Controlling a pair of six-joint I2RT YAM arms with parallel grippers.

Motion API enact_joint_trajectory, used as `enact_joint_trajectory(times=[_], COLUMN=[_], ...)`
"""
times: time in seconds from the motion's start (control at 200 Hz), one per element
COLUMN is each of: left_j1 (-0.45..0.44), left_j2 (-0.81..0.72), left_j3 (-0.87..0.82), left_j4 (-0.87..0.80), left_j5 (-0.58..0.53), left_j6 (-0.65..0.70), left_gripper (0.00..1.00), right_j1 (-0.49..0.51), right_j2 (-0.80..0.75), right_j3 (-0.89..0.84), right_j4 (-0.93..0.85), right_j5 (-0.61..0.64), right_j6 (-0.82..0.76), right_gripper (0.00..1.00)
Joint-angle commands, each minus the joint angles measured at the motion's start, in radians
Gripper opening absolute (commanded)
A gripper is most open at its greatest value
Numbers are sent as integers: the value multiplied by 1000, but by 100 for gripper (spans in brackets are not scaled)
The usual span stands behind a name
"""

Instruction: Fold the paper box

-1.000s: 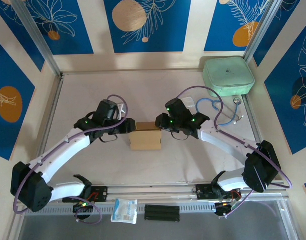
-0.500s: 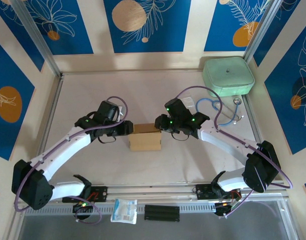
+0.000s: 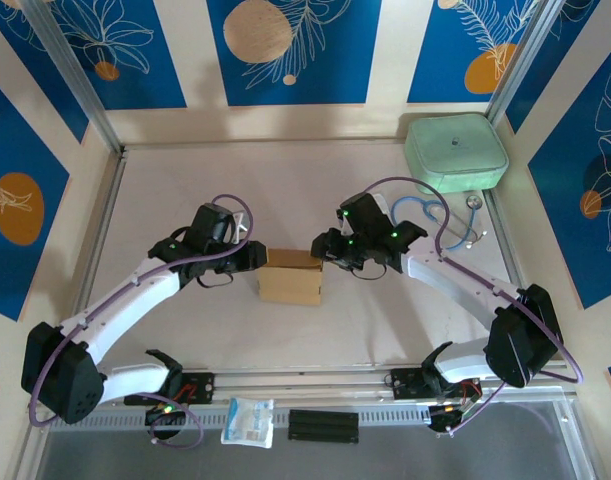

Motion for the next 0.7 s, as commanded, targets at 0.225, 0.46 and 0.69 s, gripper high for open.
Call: enact_joint_trajectory(times=[0.225,0.46,0.69], left_j1=[-1,0,-1], left_j2=[12,-3,-36], left_j3=[-41,-52,-82], left_j4=[-85,-87,-97], left_j5=[-28,-23,-22], left_j6=[0,-13,-23], left_gripper=[36,37,36], right_j1=[0,7,18], right_j2=[-111,-109,-136], right_j3=[-62,-163,-193], right_j4=[-5,21,-92], right_j5=[-103,-99,19], right_j6=[28,40,47], right_gripper=[28,18,21])
